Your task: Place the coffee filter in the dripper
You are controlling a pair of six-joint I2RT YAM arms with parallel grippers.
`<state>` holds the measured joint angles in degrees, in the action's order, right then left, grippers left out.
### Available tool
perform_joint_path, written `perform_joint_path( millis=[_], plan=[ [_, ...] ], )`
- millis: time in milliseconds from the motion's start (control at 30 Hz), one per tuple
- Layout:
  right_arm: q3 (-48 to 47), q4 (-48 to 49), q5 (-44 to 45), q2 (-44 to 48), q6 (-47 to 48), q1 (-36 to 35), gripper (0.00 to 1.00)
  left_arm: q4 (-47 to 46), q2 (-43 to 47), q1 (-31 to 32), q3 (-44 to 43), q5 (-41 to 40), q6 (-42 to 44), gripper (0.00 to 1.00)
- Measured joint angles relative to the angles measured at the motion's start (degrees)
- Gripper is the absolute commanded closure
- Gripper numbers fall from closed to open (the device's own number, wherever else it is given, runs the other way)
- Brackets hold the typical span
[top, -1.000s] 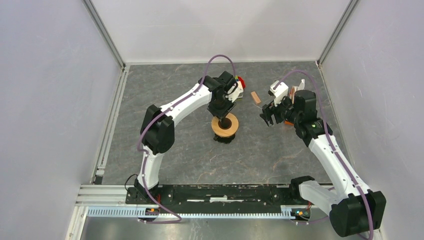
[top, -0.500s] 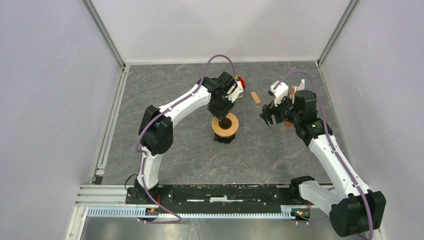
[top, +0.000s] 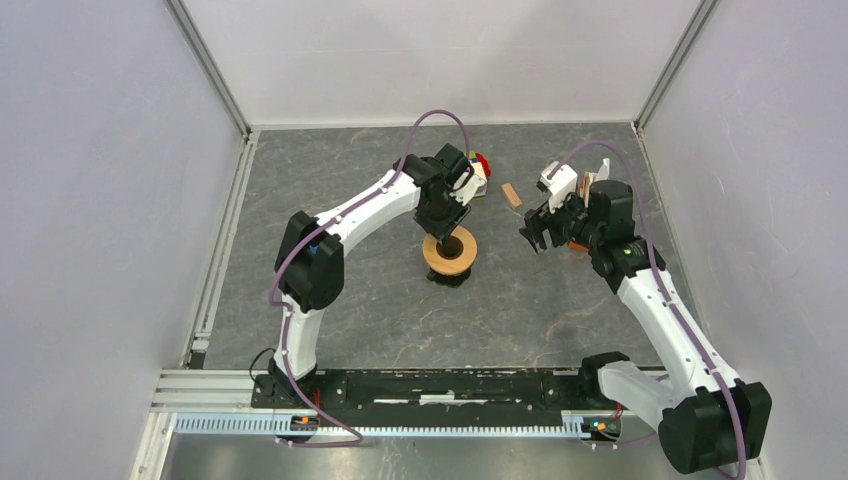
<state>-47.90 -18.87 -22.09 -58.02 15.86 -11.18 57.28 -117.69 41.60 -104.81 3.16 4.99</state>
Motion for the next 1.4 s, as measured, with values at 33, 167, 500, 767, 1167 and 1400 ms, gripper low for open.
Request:
perform_joint_path(
  millis=[33,167,500,767,1167,1400],
  plan=[
    [0.0,0.0,0.0,0.0,0.0,0.0,0.18,0.0,0.0,0.0,0.0,0.0,0.0,0.72],
    [0.0,0.0,-0.1,0.0,0.0,0.0,0.17,-0.1,0.0,0.0,0.2,0.2,0.0,0.67],
    [0.0,0.0,-0.1,0.0,0.0,0.1,0.16,-0.1,0.5,0.0,0.2,0.1,0.0,0.48],
    [0.1,0.0,-0.1,0.0,0.0,0.1,0.16,-0.1,0.5,0.4,0.2,0.1,0.0,0.39],
    [0.6,0.3,-0.1,0.0,0.0,0.3,0.16,0.7,3.7,0.6,0.1,0.1,0.1,0.07],
    [0.6,0.4,-0.1,0.0,0.0,0.4,0.16,0.9,14.1,-2.1,0.4,0.9,0.1,0.13]
  ],
)
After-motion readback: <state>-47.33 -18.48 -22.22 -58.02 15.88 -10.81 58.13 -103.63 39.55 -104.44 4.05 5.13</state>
